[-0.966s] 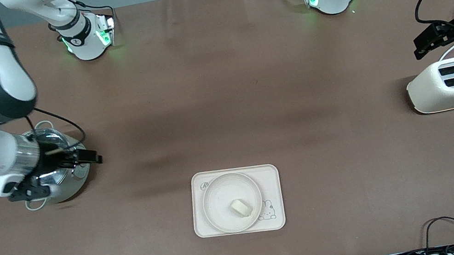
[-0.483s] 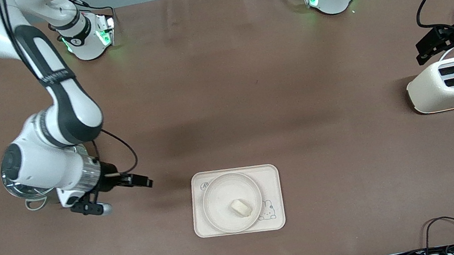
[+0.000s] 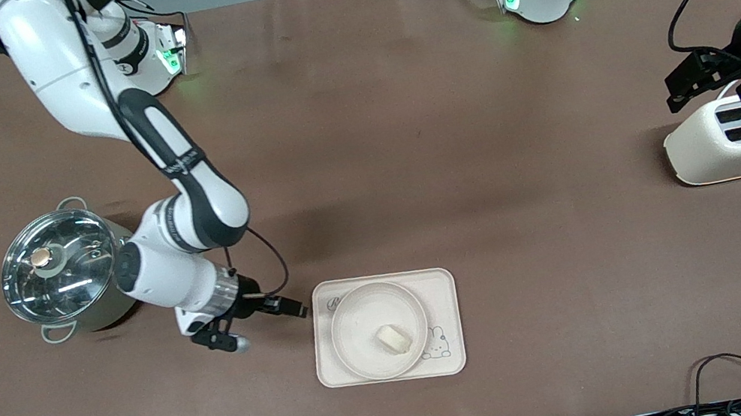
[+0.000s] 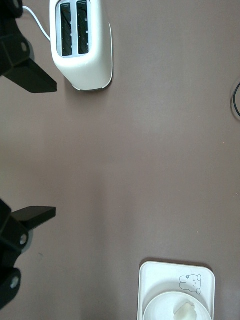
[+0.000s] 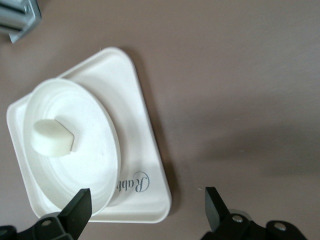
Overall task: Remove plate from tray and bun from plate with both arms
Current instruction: 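Lower the right gripper and grasp the plate rim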
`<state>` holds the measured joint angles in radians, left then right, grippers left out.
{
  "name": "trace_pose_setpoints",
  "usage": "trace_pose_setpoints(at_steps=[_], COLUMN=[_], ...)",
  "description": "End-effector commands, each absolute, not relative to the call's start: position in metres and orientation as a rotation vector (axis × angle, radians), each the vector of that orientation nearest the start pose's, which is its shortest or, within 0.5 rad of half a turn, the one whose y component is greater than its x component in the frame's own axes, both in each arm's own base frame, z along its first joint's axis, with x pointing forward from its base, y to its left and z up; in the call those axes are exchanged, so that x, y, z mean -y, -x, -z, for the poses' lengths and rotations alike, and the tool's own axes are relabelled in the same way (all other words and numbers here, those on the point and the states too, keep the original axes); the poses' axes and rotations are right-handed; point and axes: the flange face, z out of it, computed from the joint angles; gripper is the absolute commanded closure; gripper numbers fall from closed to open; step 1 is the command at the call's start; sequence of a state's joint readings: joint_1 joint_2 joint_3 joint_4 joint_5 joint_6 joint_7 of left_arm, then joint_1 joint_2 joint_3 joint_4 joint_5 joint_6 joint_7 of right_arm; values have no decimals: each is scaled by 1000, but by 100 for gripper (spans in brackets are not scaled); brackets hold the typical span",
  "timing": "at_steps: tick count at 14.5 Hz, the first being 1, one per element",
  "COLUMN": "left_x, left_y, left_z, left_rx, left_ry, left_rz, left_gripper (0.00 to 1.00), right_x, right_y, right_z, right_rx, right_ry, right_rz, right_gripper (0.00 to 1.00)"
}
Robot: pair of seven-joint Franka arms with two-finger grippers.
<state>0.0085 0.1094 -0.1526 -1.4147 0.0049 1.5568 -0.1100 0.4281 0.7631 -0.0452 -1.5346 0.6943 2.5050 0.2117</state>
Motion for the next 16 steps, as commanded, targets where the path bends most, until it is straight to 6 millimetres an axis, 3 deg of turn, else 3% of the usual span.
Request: trace_pose_setpoints(at_steps=[1,4,6,12,16], left_x=[87,100,99,94,93], left_y=[-583,-581,-581,-581,-582], left_z=[-639,-637,-637,-638,-638], left_rx=[-99,-134,-132,-129,-131], left_ry=[3106,3070,3071,3072,3071], left_rz=[74,71,70,67,69], left_gripper=[0,0,0,0,0], right_x=[-306,-322,-323,-331,-335], right_y=[-687,-690,-691,-688,-688], right_z=[-210,-206,-207,-188,-181], right_rx=[-390,-361,-355,-329,-322], right_ry=[2626,2623,2625,2649,2651], right_rz=[119,142,165,214,217], right_gripper=[0,0,4,41,49])
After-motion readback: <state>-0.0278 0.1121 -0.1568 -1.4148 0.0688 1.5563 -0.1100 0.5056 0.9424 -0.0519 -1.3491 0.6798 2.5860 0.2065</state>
